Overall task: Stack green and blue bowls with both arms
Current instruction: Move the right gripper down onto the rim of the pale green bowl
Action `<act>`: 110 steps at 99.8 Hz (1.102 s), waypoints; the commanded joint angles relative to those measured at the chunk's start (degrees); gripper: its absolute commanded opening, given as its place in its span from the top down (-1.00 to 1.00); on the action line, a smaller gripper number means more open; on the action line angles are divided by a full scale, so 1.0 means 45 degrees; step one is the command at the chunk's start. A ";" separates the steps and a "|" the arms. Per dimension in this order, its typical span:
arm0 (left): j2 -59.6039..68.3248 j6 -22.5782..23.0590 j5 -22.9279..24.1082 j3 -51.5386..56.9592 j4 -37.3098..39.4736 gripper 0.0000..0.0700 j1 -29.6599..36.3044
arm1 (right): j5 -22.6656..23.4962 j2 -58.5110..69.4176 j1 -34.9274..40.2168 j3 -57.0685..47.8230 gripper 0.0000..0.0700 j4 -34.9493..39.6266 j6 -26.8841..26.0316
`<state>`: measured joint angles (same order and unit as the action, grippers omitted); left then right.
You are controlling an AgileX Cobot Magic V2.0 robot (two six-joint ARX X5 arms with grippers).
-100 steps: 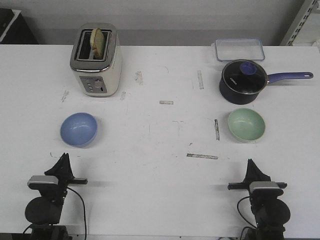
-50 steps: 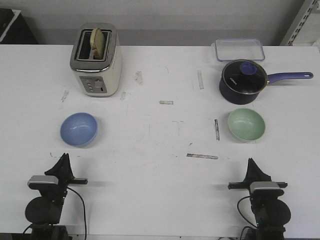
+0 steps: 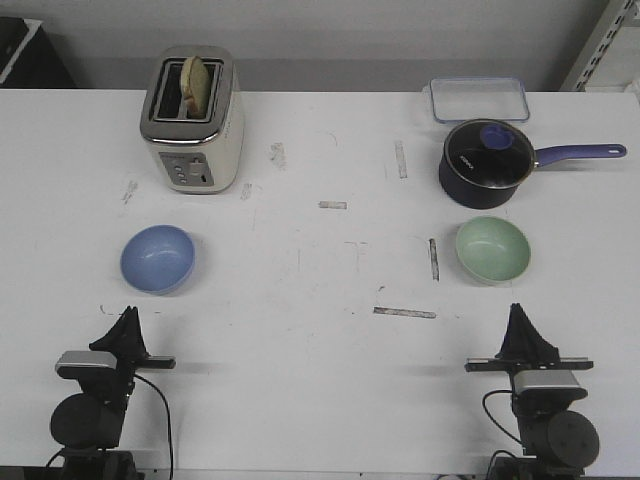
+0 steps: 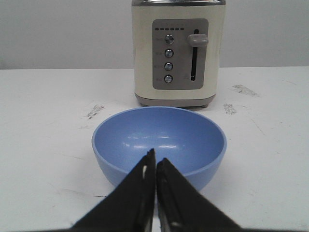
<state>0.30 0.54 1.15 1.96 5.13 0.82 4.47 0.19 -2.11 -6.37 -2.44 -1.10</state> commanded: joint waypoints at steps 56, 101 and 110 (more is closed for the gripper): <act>-0.0024 -0.0029 -0.0024 -0.0262 0.0117 1.00 -0.0015 | -0.0787 0.9530 -0.0063 -1.0812 -0.19 0.5406 0.0194; -0.0024 -0.0029 -0.0024 -0.0262 0.0117 1.00 -0.0015 | 0.0170 1.5897 -0.2380 -1.2259 -0.23 0.7412 0.0986; -0.0024 -0.0029 -0.0024 -0.0262 0.0112 1.00 -0.0015 | 0.0539 1.6980 -0.2696 -1.2259 -0.23 0.7349 0.1200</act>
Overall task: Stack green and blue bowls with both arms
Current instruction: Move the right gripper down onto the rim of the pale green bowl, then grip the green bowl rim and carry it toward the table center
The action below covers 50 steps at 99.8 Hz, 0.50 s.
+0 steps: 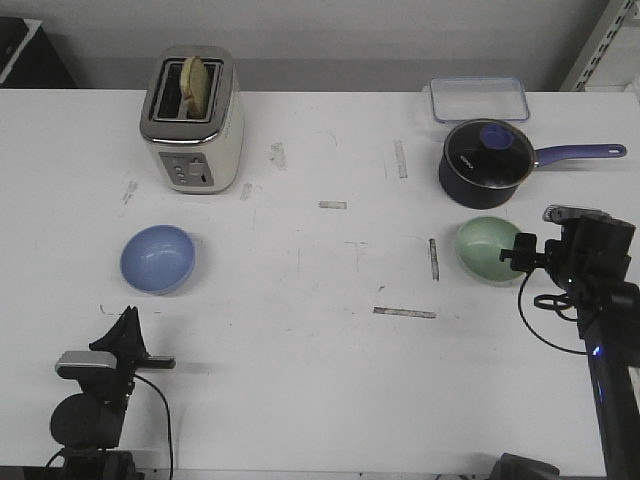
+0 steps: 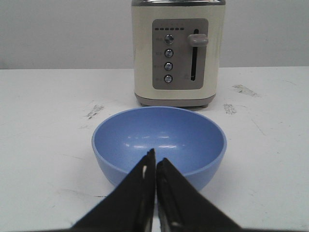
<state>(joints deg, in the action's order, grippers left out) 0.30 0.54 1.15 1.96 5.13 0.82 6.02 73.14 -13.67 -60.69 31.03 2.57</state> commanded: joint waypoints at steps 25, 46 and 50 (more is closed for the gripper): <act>-0.0024 -0.0029 -0.0024 -0.0262 0.0117 1.00 -0.0015 | 0.0384 0.3123 -0.0267 -0.0189 -0.23 -0.0534 0.0442; -0.0024 -0.0029 -0.0024 -0.0262 0.0117 1.00 -0.0015 | 0.0384 0.3735 -0.0262 -0.0185 0.48 -0.0699 0.0442; -0.0024 -0.0029 -0.0024 -0.0262 0.0117 1.00 -0.0015 | 0.0384 0.3735 -0.0262 -0.0185 0.71 -0.0748 0.0442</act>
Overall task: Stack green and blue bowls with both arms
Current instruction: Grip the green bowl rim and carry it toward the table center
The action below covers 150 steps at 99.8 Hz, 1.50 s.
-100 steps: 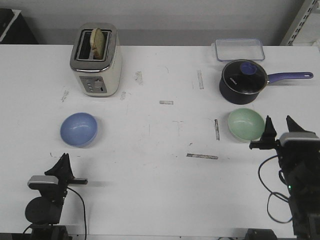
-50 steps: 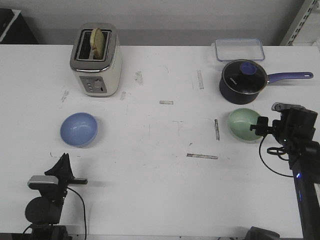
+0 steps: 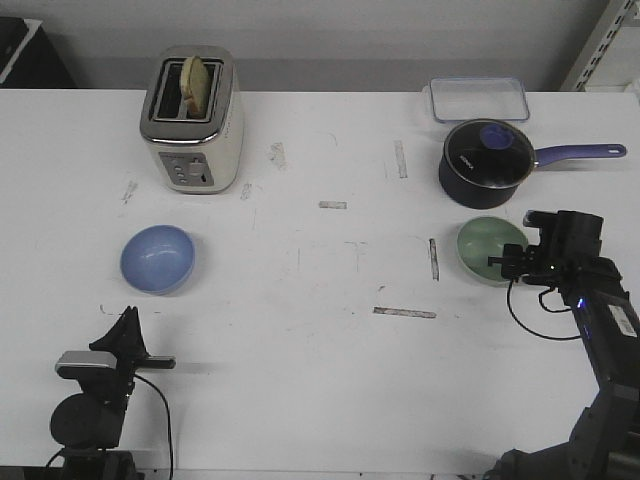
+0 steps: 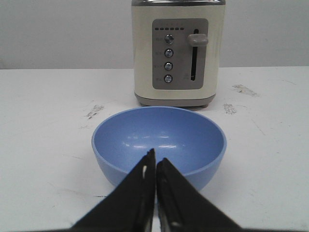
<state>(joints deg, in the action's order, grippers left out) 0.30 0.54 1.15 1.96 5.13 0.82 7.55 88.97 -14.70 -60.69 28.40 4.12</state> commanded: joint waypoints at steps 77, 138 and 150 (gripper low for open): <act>-0.0024 -0.0029 -0.0024 -0.0262 0.0117 1.00 -0.0015 | 0.2545 -0.3861 0.1909 -0.1273 1.00 -0.0262 -0.1744; -0.0024 -0.0029 -0.0019 -0.0262 0.0117 1.00 -0.0015 | 0.1554 -0.0476 1.0506 -0.1268 1.00 0.0719 -0.1957; -0.0024 -0.0029 -0.0024 -0.0262 0.0121 1.00 -0.0015 | 0.1549 0.0583 1.0967 -0.1268 1.00 0.0641 -0.1928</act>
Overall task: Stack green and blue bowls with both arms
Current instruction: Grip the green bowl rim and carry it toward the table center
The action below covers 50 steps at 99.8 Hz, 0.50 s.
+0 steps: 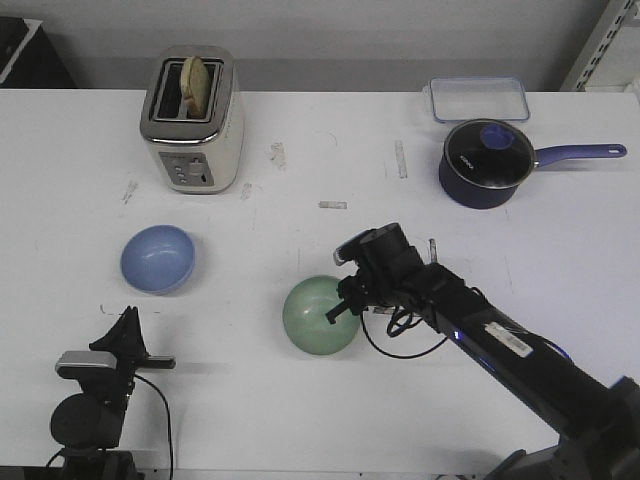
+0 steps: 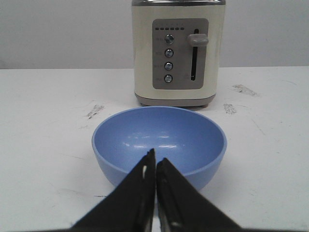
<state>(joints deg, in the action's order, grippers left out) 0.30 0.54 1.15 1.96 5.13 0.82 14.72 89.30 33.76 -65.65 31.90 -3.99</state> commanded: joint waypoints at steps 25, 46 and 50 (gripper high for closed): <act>-0.0024 -0.0029 -0.0024 -0.0262 0.0117 1.00 -0.0015 | -0.0058 0.1360 0.0452 -0.0160 1.00 -0.0520 -0.0063; -0.0024 -0.0029 -0.0024 -0.0262 0.0121 1.00 -0.0015 | 0.0223 0.1331 0.0495 -0.0160 0.13 -0.0583 -0.0063; -0.0024 -0.0029 -0.0024 -0.0262 0.0121 1.00 -0.0015 | 0.0364 0.1331 0.0495 -0.0170 -0.20 -0.0583 -0.0063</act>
<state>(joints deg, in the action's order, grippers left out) 0.30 0.54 1.15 1.96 5.13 0.82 15.49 94.13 35.38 -65.63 29.69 -3.97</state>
